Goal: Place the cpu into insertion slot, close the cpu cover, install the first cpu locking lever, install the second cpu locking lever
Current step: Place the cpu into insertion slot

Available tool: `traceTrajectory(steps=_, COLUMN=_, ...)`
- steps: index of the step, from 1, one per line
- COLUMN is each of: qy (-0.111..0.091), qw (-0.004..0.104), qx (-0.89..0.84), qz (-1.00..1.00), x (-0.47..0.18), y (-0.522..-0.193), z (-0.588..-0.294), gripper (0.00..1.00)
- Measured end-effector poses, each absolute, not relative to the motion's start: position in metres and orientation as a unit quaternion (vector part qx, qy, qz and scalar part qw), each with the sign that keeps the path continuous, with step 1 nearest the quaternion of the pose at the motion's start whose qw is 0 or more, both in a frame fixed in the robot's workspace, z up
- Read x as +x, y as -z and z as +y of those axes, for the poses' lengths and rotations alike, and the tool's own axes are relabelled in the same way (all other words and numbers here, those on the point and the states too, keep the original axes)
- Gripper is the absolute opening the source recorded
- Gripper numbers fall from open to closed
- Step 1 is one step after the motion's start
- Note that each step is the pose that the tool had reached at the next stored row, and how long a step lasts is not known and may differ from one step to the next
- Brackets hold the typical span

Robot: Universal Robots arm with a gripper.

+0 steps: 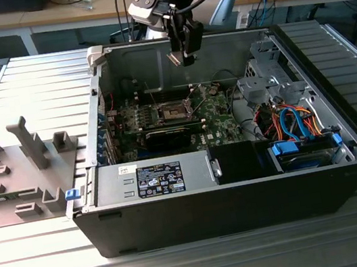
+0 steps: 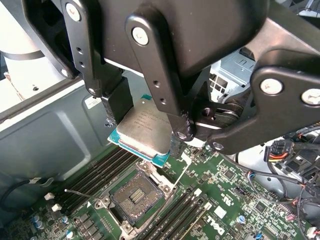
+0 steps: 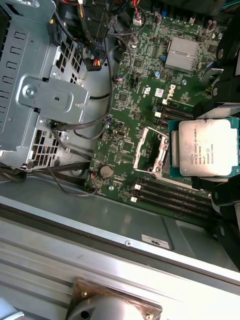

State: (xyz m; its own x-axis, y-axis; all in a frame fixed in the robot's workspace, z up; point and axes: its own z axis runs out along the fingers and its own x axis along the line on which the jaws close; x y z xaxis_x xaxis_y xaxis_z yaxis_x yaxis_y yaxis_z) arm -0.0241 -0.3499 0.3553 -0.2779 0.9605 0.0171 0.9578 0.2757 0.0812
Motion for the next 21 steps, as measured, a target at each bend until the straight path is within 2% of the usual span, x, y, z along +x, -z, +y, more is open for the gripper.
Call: traceTrajectory(steps=21, qy=-0.037, qw=0.018, qx=0.611, qz=0.791, x=-0.0241, y=-0.3551, z=-0.3499, gripper=0.54)
